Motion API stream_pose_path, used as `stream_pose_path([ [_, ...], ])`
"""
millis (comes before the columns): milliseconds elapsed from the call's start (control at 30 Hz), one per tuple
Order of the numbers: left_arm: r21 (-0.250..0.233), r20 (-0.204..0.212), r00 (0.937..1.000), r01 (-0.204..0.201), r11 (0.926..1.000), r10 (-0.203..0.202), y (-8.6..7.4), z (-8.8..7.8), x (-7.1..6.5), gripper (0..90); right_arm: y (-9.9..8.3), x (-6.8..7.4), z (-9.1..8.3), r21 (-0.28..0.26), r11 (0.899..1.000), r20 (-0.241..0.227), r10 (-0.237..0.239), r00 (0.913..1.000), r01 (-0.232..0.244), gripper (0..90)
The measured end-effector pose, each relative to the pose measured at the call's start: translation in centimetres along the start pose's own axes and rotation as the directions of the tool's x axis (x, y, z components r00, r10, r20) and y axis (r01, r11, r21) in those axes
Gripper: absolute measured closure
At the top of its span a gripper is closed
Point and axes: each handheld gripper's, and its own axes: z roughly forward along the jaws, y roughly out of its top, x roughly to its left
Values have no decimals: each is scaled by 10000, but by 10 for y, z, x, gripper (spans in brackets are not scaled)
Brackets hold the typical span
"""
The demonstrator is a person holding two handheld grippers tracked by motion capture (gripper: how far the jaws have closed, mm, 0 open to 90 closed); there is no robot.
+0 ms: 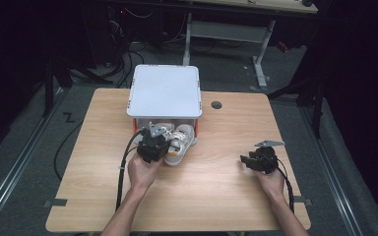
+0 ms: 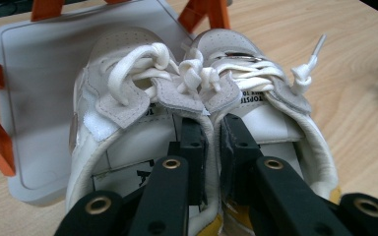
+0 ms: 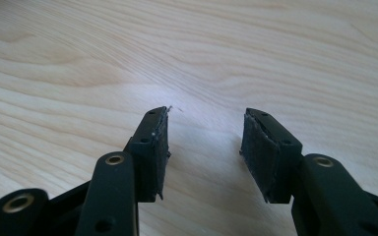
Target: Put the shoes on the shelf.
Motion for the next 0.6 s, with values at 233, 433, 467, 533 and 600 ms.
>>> stream_pose_path([
  [233,-40,-395,9991,149,9999,-151,1,12,7,813,21,21,-12,-1109,9926,-870,-600,9944,502,604],
  [433,-66,-599,9976,340,9994,-343,2,27,11,812,46,37,-22,-1874,9797,-1414,-979,9851,705,688],
  [467,-56,-616,9975,346,9994,-348,3,29,12,811,53,39,-23,-1941,9782,-1561,-1057,9821,744,696],
  [533,-33,-696,9969,368,9993,-369,4,33,13,810,63,44,-25,-2063,9753,-1751,-1167,9776,795,704],
  [600,74,-797,9962,364,9993,-357,4,37,14,810,72,48,-26,-2223,9712,-1894,-1298,9733,862,711],
])
